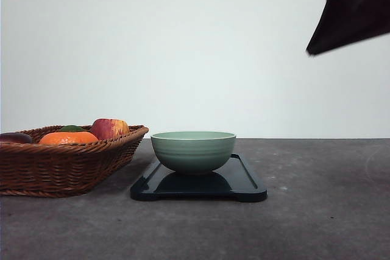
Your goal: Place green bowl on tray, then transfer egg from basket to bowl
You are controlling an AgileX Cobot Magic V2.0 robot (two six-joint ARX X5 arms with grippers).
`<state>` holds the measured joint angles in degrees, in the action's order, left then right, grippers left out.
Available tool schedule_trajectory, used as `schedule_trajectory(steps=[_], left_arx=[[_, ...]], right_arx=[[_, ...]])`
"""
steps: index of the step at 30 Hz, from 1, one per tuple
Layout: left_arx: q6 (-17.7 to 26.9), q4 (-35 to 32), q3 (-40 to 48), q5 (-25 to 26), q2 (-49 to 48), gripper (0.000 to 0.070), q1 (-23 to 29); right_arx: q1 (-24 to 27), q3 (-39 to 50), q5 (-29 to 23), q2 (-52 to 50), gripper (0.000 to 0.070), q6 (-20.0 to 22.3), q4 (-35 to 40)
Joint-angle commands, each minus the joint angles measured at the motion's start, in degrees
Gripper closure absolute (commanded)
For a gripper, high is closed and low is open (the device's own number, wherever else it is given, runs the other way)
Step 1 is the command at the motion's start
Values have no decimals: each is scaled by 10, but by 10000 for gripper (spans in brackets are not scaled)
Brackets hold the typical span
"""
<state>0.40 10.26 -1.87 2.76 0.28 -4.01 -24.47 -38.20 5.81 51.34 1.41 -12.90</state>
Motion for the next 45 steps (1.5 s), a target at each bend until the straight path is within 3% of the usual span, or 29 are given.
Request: schedule_trajectory(steps=[1,10,16,21,45], left_arx=[[0,4,11,-1,-1,700,0],[0,4,11,-1,-1,700,0],[0,4,11,-1,-1,700,0],[0,4,11,-1,-1,700,0],[0,4,11,-1,-1,700,0]], right_arx=[[12,21,-4,-15,685,56,12],[127,238,-8,-247,685,65,124],[179,342,-17,-426,685,63,122],[206,375,-18,-513,685,53,84],[213,375,-29,-511,685,46,78]])
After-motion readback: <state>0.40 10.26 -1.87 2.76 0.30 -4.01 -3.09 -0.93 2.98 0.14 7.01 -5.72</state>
